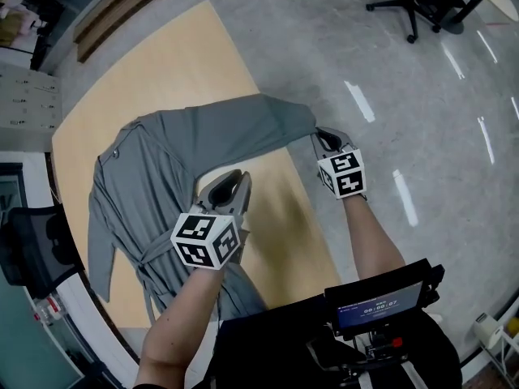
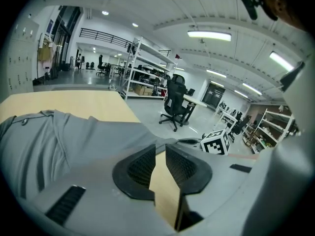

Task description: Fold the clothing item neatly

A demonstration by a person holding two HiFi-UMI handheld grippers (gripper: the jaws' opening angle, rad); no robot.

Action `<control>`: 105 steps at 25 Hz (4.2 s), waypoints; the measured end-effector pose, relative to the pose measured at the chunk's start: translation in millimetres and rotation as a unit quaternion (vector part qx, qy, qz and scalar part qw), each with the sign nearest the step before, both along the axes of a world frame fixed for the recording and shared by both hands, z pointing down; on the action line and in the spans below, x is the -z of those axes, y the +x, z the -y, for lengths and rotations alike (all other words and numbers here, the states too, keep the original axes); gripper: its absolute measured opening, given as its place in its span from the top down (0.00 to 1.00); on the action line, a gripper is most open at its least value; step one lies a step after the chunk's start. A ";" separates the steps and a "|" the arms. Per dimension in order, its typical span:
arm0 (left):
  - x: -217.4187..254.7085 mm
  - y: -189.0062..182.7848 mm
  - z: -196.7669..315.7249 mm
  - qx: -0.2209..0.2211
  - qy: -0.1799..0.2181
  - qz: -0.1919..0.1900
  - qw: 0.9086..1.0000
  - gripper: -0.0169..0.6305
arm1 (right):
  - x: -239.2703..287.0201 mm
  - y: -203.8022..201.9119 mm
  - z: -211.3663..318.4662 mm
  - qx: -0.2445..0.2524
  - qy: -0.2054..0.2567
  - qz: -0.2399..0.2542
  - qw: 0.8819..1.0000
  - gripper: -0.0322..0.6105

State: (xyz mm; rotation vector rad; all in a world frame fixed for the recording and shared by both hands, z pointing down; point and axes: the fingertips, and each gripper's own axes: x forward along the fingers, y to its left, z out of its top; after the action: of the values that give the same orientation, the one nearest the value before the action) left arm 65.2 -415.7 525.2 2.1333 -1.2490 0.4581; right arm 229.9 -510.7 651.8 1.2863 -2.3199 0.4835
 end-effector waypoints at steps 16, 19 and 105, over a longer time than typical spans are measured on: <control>84.3 -166.7 -81.0 0.129 0.115 -0.036 0.984 0.88 | 163.1 -116.9 30.7 0.075 0.131 -0.162 0.975 0.91; 93.3 -197.8 -98.6 0.152 0.124 -0.041 0.980 0.88 | 178.0 -147.6 35.3 0.094 0.134 -0.181 0.970 0.91; -90.9 -626.3 -463.4 0.652 -0.102 -0.056 0.749 0.79 | 177.4 -634.3 -230.5 0.346 -0.041 0.055 0.936 0.82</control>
State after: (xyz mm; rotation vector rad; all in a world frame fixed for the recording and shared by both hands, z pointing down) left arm -561.1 47.7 616.2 0.6777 -2.0876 -0.1694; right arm -404.3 -280.2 474.4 0.3447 -2.6032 0.4040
